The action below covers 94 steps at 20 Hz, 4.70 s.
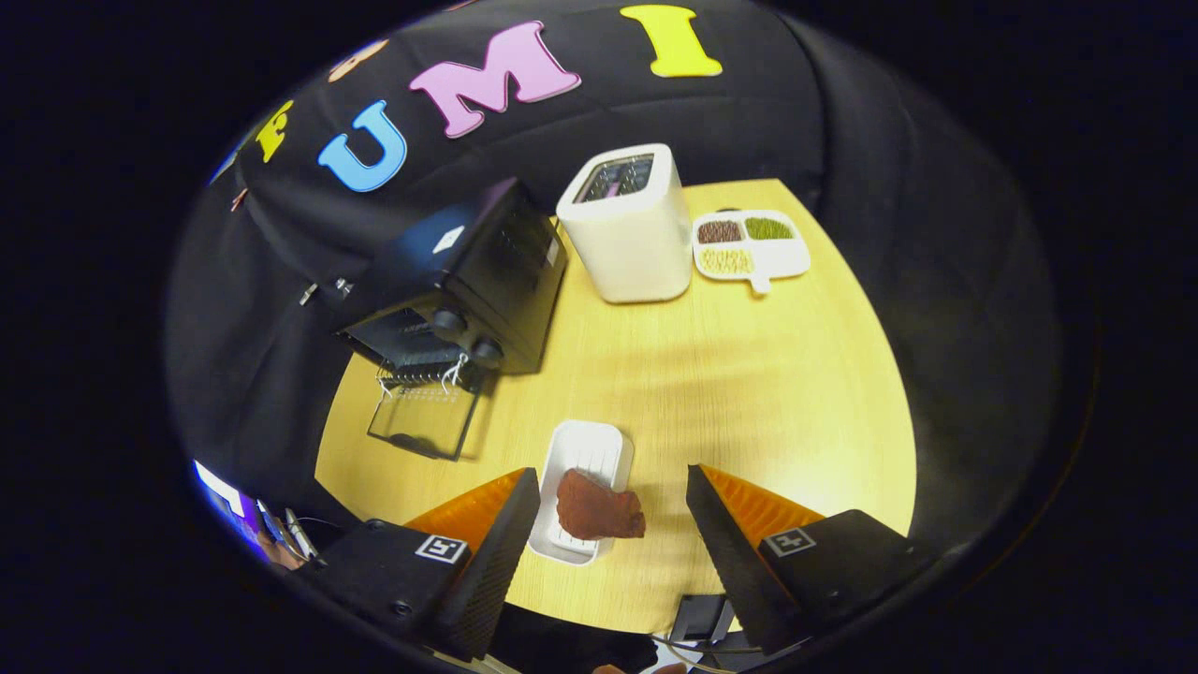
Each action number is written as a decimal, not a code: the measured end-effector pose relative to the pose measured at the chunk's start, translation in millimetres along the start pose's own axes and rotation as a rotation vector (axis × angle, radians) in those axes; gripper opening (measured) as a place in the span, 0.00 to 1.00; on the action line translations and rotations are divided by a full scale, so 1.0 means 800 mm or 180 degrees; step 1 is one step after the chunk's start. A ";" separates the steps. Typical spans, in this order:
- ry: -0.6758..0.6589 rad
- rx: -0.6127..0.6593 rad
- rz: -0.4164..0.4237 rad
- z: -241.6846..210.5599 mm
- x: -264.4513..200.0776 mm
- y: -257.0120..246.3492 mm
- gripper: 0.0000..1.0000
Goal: Open the toaster oven, put the food inside, and close the toaster oven door.
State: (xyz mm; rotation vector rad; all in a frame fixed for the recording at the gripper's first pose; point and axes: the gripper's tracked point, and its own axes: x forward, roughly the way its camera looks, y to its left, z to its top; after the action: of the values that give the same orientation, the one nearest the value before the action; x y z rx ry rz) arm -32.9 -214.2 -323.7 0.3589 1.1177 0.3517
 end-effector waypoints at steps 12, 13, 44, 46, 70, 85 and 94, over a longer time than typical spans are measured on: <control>0.0380 0.0727 0.0514 -0.043 0.045 -0.008 0.41; 0.0364 0.0758 0.0535 -0.042 0.044 -0.007 0.25; -0.0828 -0.0420 0.0973 0.015 -0.067 0.337 0.12; -0.0840 -0.0420 0.1007 0.010 -0.046 0.366 0.12; -0.1158 0.0506 0.0471 0.121 0.238 0.395 0.13; -0.1256 -0.0095 -0.0674 0.105 0.194 0.307 0.98; -0.1426 -0.0629 -0.0861 0.081 0.112 0.320 0.98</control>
State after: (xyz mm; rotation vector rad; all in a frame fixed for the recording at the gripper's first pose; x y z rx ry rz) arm 38.0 46.8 -254.8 0.0993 0.6726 0.1292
